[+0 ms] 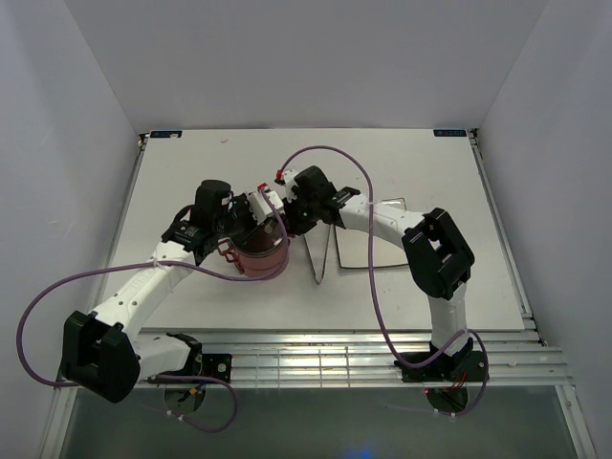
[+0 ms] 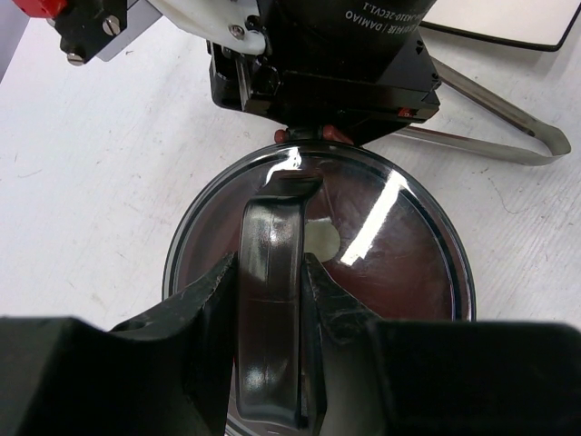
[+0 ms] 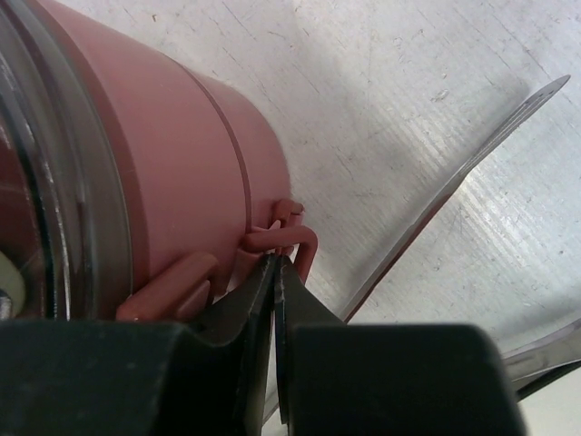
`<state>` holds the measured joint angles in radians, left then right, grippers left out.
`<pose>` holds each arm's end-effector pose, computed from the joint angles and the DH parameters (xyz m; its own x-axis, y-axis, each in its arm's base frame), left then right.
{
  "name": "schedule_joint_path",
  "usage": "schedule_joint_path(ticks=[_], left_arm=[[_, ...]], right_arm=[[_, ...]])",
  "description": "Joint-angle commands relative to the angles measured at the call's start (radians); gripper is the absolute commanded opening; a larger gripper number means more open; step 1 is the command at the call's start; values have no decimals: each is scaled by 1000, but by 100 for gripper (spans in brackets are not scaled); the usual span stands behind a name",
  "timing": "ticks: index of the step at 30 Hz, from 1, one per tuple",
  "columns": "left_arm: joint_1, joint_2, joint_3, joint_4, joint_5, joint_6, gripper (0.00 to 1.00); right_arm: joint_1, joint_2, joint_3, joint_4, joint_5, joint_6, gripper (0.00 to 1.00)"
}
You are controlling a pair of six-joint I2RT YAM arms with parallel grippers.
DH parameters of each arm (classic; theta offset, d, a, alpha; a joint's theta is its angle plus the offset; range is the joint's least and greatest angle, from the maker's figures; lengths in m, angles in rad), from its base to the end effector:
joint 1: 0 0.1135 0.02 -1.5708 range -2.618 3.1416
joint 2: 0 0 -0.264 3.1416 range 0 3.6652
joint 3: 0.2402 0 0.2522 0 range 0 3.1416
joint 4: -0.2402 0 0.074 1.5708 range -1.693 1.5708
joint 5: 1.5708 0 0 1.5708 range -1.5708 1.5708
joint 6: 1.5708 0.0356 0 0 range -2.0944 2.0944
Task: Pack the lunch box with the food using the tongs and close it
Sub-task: Close the fastener on the packing box.
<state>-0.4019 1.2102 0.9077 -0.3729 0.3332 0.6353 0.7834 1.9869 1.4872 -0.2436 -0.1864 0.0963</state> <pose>0.2371 -0.1134 0.2775 -0.1043 0.6537 -0.7495 0.8281 0.4745 0.2986 0.3147 0.3227 0.2165 -0.5532 -0.4176 -0.7208 -0.7404 0.6431 0.1956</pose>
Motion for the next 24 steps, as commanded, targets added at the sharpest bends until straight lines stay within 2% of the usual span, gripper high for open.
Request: schedule_joint_path(ticks=[1,6,9,13,17,22,24], left_arm=[[14,84,-82,-209,-65,6,0],[15,74,-87,-212,-65,6,0],[15,69,-92,-212,-68,4,0],[17,75,-90,-213,-68,6,0],[18,78,-89,-212,-68,6,0],[20,100,-69,-210,-63,10,0],[21,114,-64,-209,-46,10,0]], right_arm=[[5,-16,-2,23,-73,36,8],[-35,-27,83,-55,134,-1,8],[-41,-26,119,-88,163,-12,8],[-39,-30,108,-53,124,3,8],[-20,36,120,-72,87,23,8],[79,98,146,-128,53,10,8],[91,93,142,-125,-22,13,8]])
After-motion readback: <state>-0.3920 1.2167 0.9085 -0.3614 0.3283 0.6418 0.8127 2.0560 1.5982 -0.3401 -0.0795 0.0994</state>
